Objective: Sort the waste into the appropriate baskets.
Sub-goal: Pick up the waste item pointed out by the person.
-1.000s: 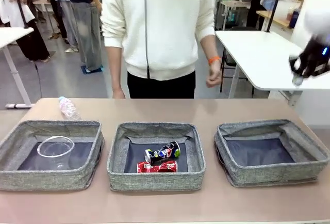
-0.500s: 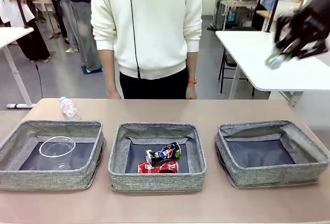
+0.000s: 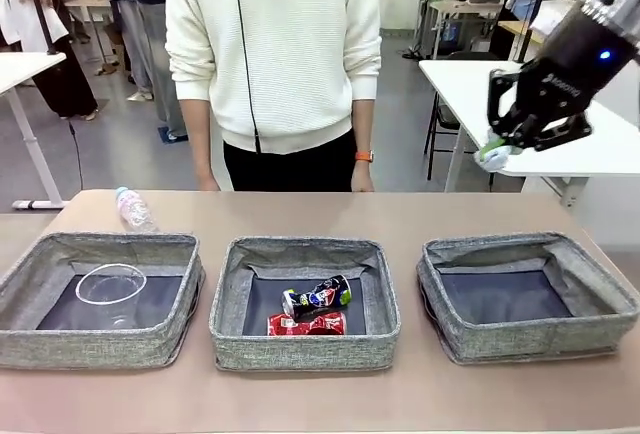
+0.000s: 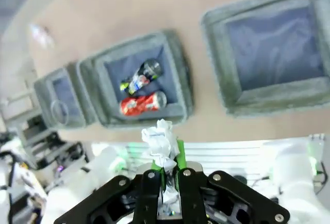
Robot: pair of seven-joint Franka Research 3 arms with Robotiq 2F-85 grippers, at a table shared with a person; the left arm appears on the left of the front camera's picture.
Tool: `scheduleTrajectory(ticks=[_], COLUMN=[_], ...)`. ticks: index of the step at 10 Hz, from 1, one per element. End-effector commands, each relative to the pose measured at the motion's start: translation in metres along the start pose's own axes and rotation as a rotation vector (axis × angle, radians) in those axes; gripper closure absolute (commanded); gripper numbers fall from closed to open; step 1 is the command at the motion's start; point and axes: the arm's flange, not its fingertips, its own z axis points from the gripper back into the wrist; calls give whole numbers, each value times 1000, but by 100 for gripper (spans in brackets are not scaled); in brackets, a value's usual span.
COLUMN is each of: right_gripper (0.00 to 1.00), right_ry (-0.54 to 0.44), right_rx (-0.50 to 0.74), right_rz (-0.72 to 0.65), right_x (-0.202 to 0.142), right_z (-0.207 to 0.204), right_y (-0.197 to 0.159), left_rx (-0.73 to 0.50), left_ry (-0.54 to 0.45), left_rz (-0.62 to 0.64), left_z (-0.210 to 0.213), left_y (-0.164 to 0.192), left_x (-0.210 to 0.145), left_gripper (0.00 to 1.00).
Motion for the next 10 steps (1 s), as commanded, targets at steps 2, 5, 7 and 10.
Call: scheduleTrajectory(ticks=[2,5,7,10], right_gripper=[90,90,90,90], right_ry=[-34,58,60,41], right_rx=[57,-92,-130,-109], right_rz=[262,373,322,348], right_x=[-30,-62,-70,-69], right_z=[-4,13,15,9], right_y=[135,269,290,280], left_rx=[4,4,4,4], left_ry=[7,7,7,7], left_rz=[-7,-7,-7,-7], left_z=[0,0,0,0], left_y=[0,0,0,0], left_x=[-3,-3,-3,-3], left_gripper=[0,0,0,0])
